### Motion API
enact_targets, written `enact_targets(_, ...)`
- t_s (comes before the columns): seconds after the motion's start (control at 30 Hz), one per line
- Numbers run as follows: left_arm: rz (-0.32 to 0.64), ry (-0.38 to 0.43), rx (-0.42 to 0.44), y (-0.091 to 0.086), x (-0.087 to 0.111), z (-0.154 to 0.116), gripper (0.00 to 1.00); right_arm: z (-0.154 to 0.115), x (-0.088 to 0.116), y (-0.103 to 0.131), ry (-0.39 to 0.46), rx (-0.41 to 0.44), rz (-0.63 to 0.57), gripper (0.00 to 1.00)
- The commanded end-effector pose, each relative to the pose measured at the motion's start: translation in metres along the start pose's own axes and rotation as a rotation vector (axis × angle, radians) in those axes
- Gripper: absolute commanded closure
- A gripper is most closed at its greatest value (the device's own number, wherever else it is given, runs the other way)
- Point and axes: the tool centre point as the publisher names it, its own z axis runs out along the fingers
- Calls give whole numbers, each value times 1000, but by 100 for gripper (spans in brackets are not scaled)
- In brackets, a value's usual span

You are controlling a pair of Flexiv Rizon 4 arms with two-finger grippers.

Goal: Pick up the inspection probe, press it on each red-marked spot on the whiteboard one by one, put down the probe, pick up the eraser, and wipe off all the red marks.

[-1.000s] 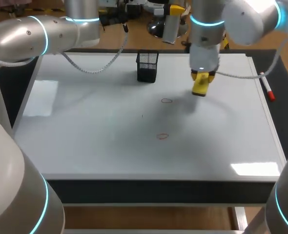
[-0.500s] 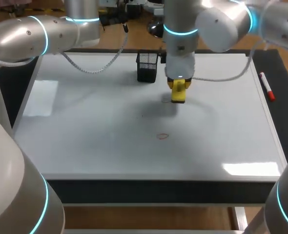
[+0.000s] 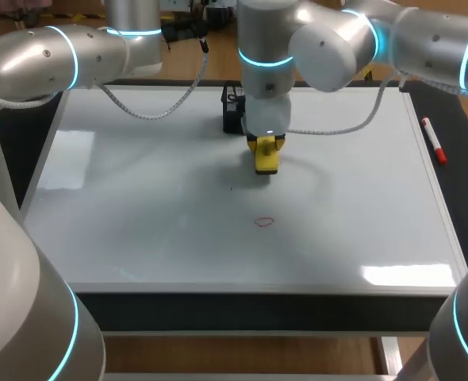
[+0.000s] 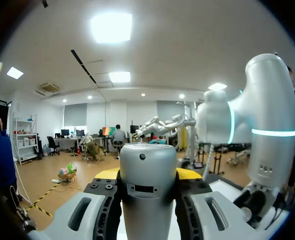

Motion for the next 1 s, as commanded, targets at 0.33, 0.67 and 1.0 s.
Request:
enact_targets(0.33, -2, 3, 0, -1, -1, 0, 100, 18, -4, -5, 6, -16, -9, 100)
enact_targets(0.67, -2, 3, 0, -1, -1, 0, 100, 27, 12, -4, 26, -40, 9, 100)
enact_targets(1.0, -2, 3, 0, -1, -1, 0, 100, 31, 50, -3, 57, -52, 88, 100)
